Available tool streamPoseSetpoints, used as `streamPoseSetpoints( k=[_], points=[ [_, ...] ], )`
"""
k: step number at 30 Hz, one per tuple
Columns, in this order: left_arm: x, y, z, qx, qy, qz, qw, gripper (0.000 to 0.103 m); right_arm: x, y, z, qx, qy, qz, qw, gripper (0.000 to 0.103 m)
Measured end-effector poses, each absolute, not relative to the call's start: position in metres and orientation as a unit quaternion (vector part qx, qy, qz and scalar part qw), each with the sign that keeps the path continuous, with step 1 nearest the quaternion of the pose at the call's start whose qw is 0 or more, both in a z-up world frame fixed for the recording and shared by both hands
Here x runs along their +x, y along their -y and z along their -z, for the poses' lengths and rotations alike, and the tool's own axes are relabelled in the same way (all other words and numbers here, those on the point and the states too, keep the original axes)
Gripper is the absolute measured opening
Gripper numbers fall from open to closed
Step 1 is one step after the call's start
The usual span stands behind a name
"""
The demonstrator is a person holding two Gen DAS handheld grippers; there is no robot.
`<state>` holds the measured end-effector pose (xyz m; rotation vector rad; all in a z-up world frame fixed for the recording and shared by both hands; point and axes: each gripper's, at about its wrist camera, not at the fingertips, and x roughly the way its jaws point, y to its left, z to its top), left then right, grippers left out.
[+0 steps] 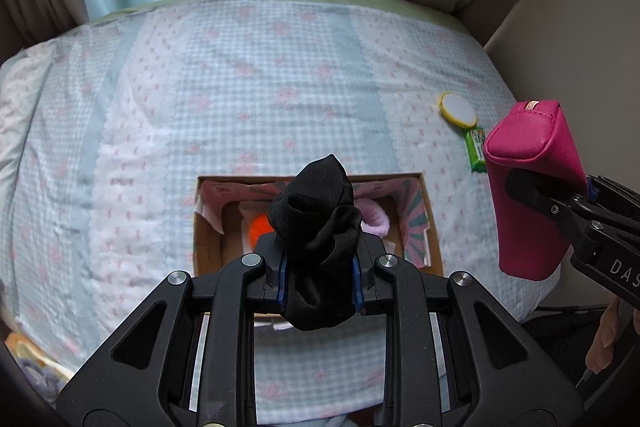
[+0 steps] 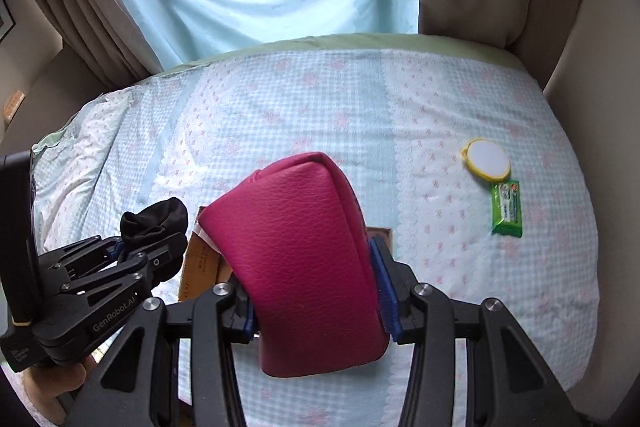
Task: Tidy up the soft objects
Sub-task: 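Carry the black scrunchie and pink pouch over the box with both tools, then open both tools to drop the scrunchie and pouch into the box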
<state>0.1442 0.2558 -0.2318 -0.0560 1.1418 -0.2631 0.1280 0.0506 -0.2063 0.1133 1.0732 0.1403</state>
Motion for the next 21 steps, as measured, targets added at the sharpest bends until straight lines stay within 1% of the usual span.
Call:
streamPoseSetpoints(
  k=[5, 9, 17, 21],
  points=[
    [0.154, -0.275, 0.274, -0.005, -0.573, 0.132, 0.809, 0.02, 0.135, -0.079, 0.25, 0.085, -0.556, -0.052, 0.825, 0.043],
    [0.158, -0.283, 0.304, -0.007, -0.601, 0.131, 0.789, 0.02, 0.139, -0.092, 0.282, 0.098, -0.585, -0.047, 0.804, 0.043],
    [0.159, -0.279, 0.366, 0.03, -0.647, 0.134, 0.75, 0.02, 0.155, -0.099, 0.348, 0.149, -0.63, -0.037, 0.762, 0.043],
    [0.165, -0.269, 0.385, 0.053, -0.655, 0.146, 0.74, 0.02, 0.162, -0.095, 0.374, 0.169, -0.649, -0.028, 0.742, 0.043]
  ],
)
